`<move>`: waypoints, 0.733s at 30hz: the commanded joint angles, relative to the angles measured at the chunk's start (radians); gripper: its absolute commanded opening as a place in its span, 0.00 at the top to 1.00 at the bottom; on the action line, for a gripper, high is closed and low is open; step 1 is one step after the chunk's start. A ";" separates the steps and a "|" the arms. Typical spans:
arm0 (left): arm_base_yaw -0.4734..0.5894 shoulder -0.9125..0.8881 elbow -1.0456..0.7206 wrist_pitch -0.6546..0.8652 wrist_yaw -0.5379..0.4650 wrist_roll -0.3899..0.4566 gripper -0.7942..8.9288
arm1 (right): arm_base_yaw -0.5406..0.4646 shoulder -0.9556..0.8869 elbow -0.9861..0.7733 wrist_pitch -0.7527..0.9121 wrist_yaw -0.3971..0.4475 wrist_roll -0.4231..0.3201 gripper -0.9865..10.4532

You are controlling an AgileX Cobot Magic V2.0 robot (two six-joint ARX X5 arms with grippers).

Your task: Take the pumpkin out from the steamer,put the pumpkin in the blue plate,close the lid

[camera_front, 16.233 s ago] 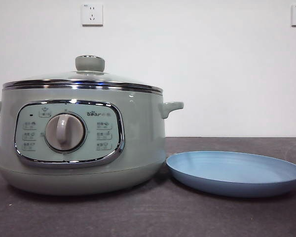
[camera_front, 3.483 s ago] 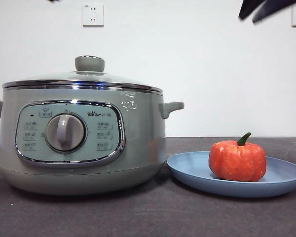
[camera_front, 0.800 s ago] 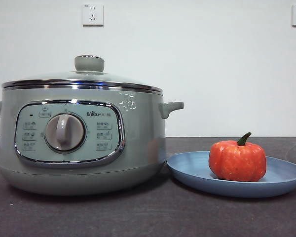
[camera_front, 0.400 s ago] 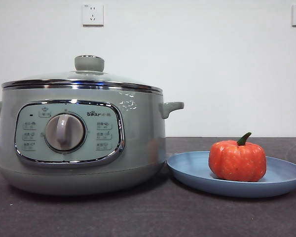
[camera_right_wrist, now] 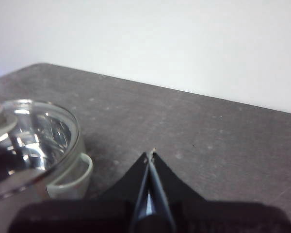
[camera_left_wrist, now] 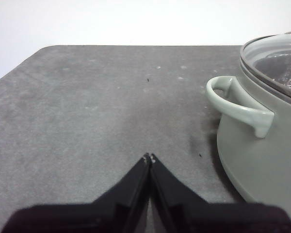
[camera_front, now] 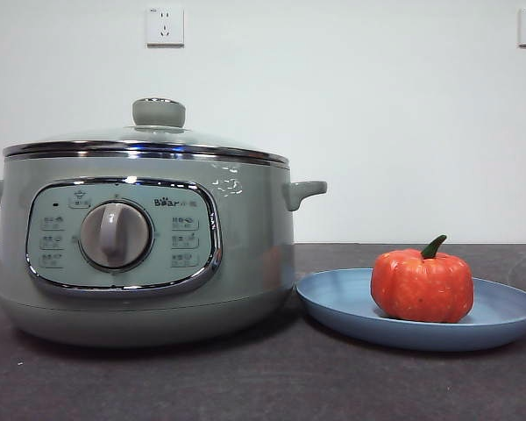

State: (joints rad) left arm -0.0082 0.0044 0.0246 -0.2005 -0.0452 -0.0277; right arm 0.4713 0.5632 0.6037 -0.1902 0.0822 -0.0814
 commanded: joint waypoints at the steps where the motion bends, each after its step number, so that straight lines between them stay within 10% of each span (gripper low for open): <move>1: 0.003 -0.003 -0.014 0.000 -0.002 -0.009 0.92 | -0.010 -0.038 -0.008 -0.030 0.002 -0.040 0.93; 12: 0.003 -0.003 -0.014 0.000 -0.002 -0.009 0.92 | -0.306 -0.229 -0.197 -0.047 -0.207 -0.067 0.93; 22: 0.003 -0.003 -0.014 0.000 -0.002 -0.009 0.92 | -0.412 -0.464 -0.486 0.027 -0.214 -0.042 0.93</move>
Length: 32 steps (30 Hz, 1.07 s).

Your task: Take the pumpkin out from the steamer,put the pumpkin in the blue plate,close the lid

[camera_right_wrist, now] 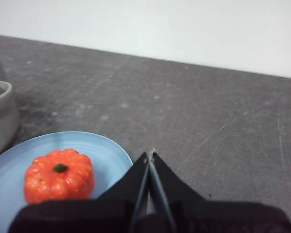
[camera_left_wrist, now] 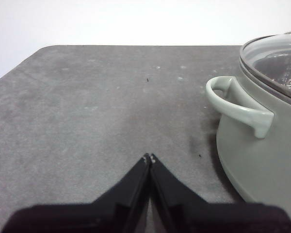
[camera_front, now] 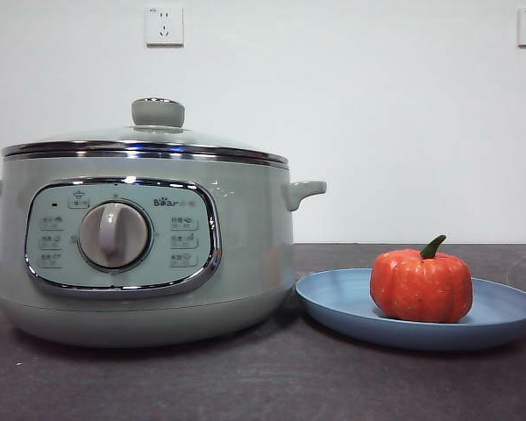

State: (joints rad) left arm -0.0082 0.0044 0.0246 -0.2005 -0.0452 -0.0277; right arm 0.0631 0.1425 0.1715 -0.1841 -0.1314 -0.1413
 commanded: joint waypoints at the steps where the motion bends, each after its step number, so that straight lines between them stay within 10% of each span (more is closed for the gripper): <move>1: 0.003 -0.003 -0.014 0.000 -0.002 -0.009 0.92 | -0.004 -0.063 -0.073 0.027 0.000 0.021 0.93; 32: 0.003 -0.003 -0.014 0.000 -0.002 -0.009 0.92 | -0.003 -0.136 -0.163 0.011 0.007 0.099 0.93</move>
